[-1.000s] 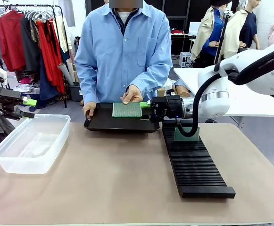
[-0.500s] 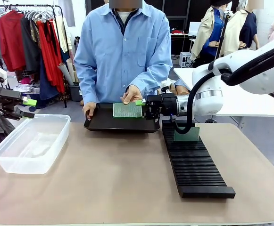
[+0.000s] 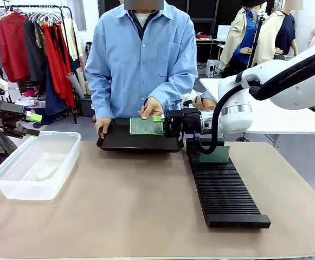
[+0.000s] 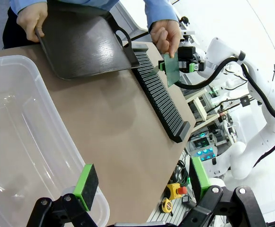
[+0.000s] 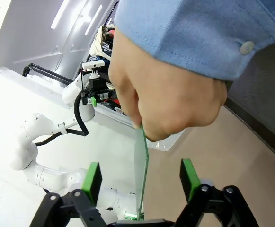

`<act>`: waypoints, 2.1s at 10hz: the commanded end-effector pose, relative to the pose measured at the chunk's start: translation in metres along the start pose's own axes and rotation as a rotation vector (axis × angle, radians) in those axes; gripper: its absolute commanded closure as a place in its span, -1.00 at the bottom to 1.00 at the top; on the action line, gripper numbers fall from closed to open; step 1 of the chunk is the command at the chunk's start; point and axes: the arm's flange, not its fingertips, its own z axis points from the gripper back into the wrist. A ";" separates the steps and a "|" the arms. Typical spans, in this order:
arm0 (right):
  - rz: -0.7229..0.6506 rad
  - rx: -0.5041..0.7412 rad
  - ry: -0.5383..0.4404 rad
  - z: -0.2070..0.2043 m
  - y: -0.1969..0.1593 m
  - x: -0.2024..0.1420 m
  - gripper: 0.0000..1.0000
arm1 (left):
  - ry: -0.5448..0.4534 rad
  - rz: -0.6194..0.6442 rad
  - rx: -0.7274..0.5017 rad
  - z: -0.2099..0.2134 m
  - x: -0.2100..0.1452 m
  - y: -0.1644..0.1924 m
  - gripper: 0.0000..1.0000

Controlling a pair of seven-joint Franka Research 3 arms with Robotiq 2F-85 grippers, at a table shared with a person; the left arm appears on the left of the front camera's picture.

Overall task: Sort PCBs into racks and boxes based on the side picked up.
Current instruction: Pick up the Blank PCB handed by the Human.

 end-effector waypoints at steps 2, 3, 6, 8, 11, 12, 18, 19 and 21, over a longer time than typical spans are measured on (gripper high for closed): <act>0.037 -0.012 -0.078 -0.011 -0.002 0.006 -0.42 | 0.001 0.000 -0.002 0.001 0.001 -0.002 -1.00; 0.037 -0.014 -0.089 -0.010 -0.002 0.007 -0.28 | 0.001 0.000 -0.002 0.001 0.001 -0.002 -1.00; 0.039 -0.021 -0.104 -0.007 -0.003 0.007 0.14 | 0.001 0.000 -0.002 0.001 0.001 -0.002 -1.00; 0.035 -0.025 -0.107 -0.008 -0.003 0.008 0.42 | 0.001 0.000 -0.002 0.001 0.001 -0.002 -1.00; 0.036 -0.030 -0.105 -0.010 -0.003 0.009 0.99 | 0.001 0.000 -0.002 0.001 0.001 -0.002 -1.00; 0.035 -0.030 -0.105 -0.011 -0.003 0.009 1.00 | 0.001 0.000 -0.002 0.001 0.001 -0.002 -1.00; 0.010 -0.026 -0.066 -0.001 -0.003 0.005 1.00 | 0.001 0.000 -0.002 0.001 0.001 -0.002 -1.00; 0.010 -0.026 -0.066 -0.001 -0.003 0.005 1.00 | 0.001 0.000 -0.002 0.001 0.001 -0.002 -1.00; 0.010 -0.026 -0.066 -0.001 -0.003 0.005 1.00 | 0.001 0.000 -0.002 0.001 0.001 -0.002 -1.00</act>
